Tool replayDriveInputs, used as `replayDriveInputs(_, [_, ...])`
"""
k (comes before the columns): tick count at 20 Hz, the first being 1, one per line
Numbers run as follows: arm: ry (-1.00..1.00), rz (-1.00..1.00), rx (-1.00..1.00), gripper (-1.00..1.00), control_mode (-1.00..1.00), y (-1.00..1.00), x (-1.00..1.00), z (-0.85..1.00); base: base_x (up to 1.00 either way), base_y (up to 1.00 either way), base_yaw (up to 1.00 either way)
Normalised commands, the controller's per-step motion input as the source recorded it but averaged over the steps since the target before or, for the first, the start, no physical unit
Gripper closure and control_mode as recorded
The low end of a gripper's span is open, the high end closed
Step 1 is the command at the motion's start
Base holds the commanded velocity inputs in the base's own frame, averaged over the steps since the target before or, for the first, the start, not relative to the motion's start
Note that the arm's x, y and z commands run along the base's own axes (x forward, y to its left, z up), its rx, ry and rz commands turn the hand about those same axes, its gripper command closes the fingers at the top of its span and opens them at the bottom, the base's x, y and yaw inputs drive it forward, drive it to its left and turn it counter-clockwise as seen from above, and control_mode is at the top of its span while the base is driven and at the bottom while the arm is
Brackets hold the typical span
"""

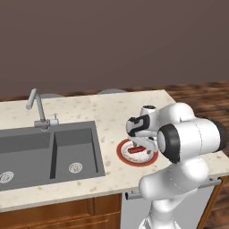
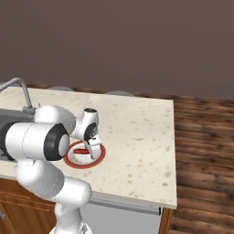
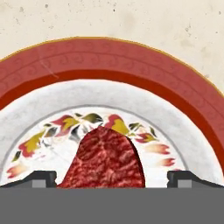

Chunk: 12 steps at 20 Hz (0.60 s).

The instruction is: Pick up the knife from the drawer and place it on the cutting board. Then place the meat from the plate to the cutting board.

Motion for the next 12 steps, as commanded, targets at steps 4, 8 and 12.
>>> replayDriveInputs(4, [0.01,0.00,0.00,-1.00,-1.00,0.00,0.14,-0.28,0.00,0.00,0.00])
replayDriveInputs(8, [0.00,0.00,0.00,-1.00,-1.00,0.00,0.10,-0.28,0.00,0.00,0.00])
replayDriveInputs(12, [0.00,-0.02,0.00,1.00,-1.00,0.01,0.07,-0.25,0.00,0.00,0.00])
